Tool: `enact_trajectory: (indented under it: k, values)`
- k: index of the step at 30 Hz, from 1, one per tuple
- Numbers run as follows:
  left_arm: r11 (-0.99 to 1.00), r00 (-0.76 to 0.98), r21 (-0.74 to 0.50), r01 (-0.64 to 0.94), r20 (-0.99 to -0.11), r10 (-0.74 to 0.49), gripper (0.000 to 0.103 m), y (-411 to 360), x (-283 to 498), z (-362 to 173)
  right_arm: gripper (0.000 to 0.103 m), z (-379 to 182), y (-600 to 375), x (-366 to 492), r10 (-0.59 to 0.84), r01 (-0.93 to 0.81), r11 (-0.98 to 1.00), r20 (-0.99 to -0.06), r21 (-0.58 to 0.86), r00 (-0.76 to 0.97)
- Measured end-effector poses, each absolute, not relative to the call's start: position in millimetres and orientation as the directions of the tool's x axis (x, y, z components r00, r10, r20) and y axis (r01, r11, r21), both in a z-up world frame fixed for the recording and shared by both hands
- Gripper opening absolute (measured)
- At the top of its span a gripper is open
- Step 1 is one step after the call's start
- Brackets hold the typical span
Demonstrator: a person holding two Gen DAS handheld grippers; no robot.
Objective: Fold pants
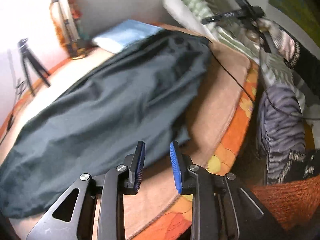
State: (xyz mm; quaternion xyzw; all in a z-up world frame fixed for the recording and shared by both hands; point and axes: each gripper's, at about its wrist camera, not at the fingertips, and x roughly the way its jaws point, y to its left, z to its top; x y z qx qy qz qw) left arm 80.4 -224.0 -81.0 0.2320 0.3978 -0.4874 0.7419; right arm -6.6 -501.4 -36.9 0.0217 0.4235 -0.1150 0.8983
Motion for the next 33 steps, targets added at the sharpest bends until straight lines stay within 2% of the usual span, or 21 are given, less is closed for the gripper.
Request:
enact_trajectory:
  k: [3, 5, 8, 14, 17, 25, 27, 29, 33]
  values:
    - [0.498, 0.269, -0.044, 0.866, -0.798, -0.538, 0.024, -207.1, 99.7, -78.4, 0.048, -31.0, -485.3, 16.0, -0.105, 0.138, 0.990, -0.766, -0.022, 0.635]
    - [0.539, 0.298, -0.050, 0.841, -0.789, -0.537, 0.024, -197.6, 107.7, -77.3, 0.040, -37.2, -475.7, 40.0, -0.039, 0.079, 0.997, -0.778, 0.013, 0.627]
    - [0.601, 0.358, -0.034, 0.798, -0.776, -0.519, 0.024, -178.9, 120.8, -73.7, 0.033, -62.7, -462.3, 81.7, 0.013, 0.033, 0.999, -0.816, 0.039, 0.578]
    - [0.723, 0.455, -0.011, 0.691, -0.770, -0.446, 0.024, -133.9, 141.1, -72.3, 0.028, -111.6, -444.6, 138.8, 0.057, -0.002, 0.998, -0.863, 0.065, 0.502]
    - [0.777, 0.488, -0.009, 0.629, -0.773, -0.404, 0.024, -109.9, 151.7, -76.2, 0.027, -121.1, -437.9, 156.3, 0.056, -0.019, 0.998, -0.863, 0.054, 0.503]
    - [0.882, 0.558, -0.007, 0.471, -0.772, -0.304, 0.025, -41.6, 169.8, -86.3, 0.025, -110.1, -462.2, 183.5, -0.068, 0.131, 0.991, -0.828, 0.006, 0.557]
    - [0.909, 0.574, -0.029, 0.416, -0.767, -0.287, 0.028, -17.7, 173.8, -85.2, 0.025, -110.0, -464.1, 183.9, -0.076, 0.143, 0.990, -0.832, 0.004, 0.550]
    - [0.925, 0.590, -0.040, 0.378, -0.760, -0.273, 0.038, -1.6, 175.7, -82.9, 0.026, -108.8, -465.8, 183.3, -0.062, 0.155, 0.988, -0.834, 0.029, 0.549]
    - [0.955, 0.619, -0.065, 0.291, -0.748, -0.239, 0.041, 41.6, 182.1, -78.0, 0.031, -96.5, -454.1, 178.8, -0.064, 0.148, 0.989, -0.816, 0.027, 0.575]
